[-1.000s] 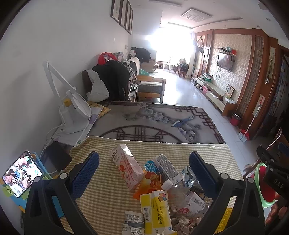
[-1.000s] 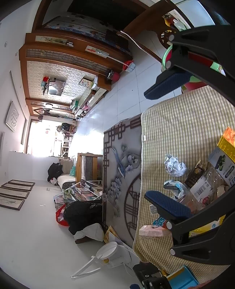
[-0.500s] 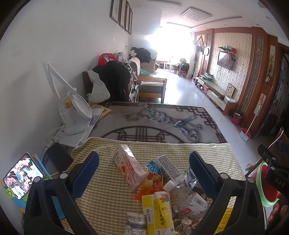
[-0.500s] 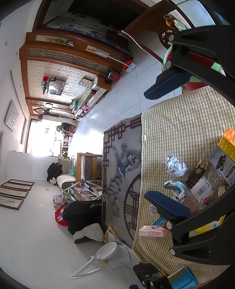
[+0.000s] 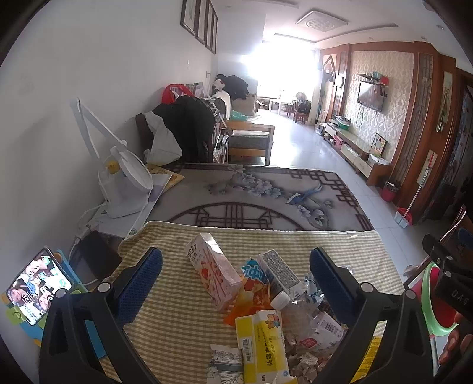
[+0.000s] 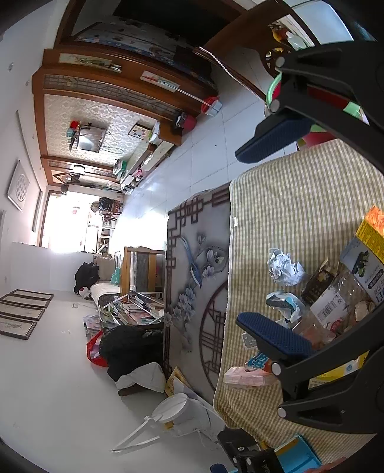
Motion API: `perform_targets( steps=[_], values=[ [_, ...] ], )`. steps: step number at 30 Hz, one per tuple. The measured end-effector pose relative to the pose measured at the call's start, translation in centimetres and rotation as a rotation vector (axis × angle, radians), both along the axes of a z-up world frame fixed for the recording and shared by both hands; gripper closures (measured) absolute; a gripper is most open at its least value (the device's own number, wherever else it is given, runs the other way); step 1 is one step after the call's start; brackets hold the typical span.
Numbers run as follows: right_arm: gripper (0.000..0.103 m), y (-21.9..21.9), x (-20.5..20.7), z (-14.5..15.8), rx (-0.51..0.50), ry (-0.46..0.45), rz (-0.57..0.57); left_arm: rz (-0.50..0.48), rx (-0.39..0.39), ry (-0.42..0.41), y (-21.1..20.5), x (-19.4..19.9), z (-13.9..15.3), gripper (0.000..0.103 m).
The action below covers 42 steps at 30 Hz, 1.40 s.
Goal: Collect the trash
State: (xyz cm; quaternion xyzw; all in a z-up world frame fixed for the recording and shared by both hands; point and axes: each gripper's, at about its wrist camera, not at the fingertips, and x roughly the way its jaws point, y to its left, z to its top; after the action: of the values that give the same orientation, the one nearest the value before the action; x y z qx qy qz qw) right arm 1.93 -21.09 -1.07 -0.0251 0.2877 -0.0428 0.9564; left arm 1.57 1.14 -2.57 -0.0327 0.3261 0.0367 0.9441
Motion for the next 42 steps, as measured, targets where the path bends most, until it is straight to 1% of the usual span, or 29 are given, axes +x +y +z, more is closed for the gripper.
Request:
perform_targets(
  steps=[10,13,15,17,18,20,22,23,24,25,26,28,30,32,34,36,38,39,41,42],
  values=[
    [0.003,0.4,0.8,-0.6,-0.005,0.023,0.013,-0.012,0.001,0.004,0.2,0.3,-0.4,0.008],
    [0.003,0.7,1.4,-1.1,-0.003,0.036,0.024,-0.006,0.023,-0.006,1.1,0.4,-0.7,0.008],
    [0.003,0.9,2.0,-1.8,0.004,0.061,0.041,0.011,0.015,0.012,2.2,0.9,-1.3,0.008],
    [0.003,1.2,3.0,-3.3,0.033,0.116,0.074,0.017,-0.013,0.055,3.4,1.5,-2.4,0.008],
    [0.003,1.3,3.5,-3.9,0.051,0.139,0.091,0.014,-0.046,0.084,4.2,1.8,-3.4,0.008],
    [0.003,2.0,5.1,-5.7,0.118,0.208,0.177,0.021,-0.105,0.128,5.6,2.1,-5.0,0.008],
    [0.004,3.1,6.7,-7.0,0.154,0.266,0.257,0.051,-0.161,0.180,7.1,2.3,-6.8,0.008],
    [0.005,4.1,8.0,-7.9,0.163,0.310,0.309,0.057,-0.179,0.196,7.5,2.4,-7.4,0.009],
    [0.015,4.8,8.9,-8.5,0.165,0.336,0.339,0.065,-0.203,0.218,8.0,2.7,-8.2,0.014],
    [0.029,5.7,10.1,-9.2,0.165,0.366,0.370,0.070,-0.220,0.234,8.3,3.0,-8.8,0.017],
    [0.034,6.7,11.3,-10.0,0.164,0.401,0.402,0.072,-0.236,0.245,8.6,3.3,-9.3,0.018],
    [0.049,8.4,12.9,-11.6,0.150,0.467,0.445,0.066,-0.265,0.260,8.8,4.1,-10.1,0.020],
    [0.051,10.2,14.4,-13.7,0.119,0.548,0.487,0.051,-0.282,0.270,8.8,5.3,-10.7,0.021],
    [0.051,11.7,15.4,-15.7,0.085,0.607,0.509,0.042,-0.289,0.282,8.7,6.6,-11.2,0.021],
    [0.051,12.5,15.7,-17.0,0.073,0.643,0.526,0.028,-0.317,0.305,8.7,8.5,-12.0,0.021],
    [0.051,13.0,15.8,-18.1,0.062,0.672,0.543,0.026,-0.325,0.326,8.4,10.3,-12.7,0.021],
    [0.063,13.5,16.0,-19.0,0.042,0.687,0.549,0.028,-0.327,0.350,8.2,12.0,-13.7,0.021],
    [0.066,13.3,16.1,-19.1,0.049,0.688,0.550,0.031,-0.329,0.376,8.2,13.3,-14.6,0.021],
    [0.066,12.7,16.1,-18.8,0.087,0.677,0.546,0.039,-0.335,0.416,8.1,14.9,-16.1,0.024],
    [0.067,12.4,15.9,-18.6,0.108,0.665,0.543,0.048,-0.341,0.446,8.1,15.8,-17.1,0.029]
  ],
)
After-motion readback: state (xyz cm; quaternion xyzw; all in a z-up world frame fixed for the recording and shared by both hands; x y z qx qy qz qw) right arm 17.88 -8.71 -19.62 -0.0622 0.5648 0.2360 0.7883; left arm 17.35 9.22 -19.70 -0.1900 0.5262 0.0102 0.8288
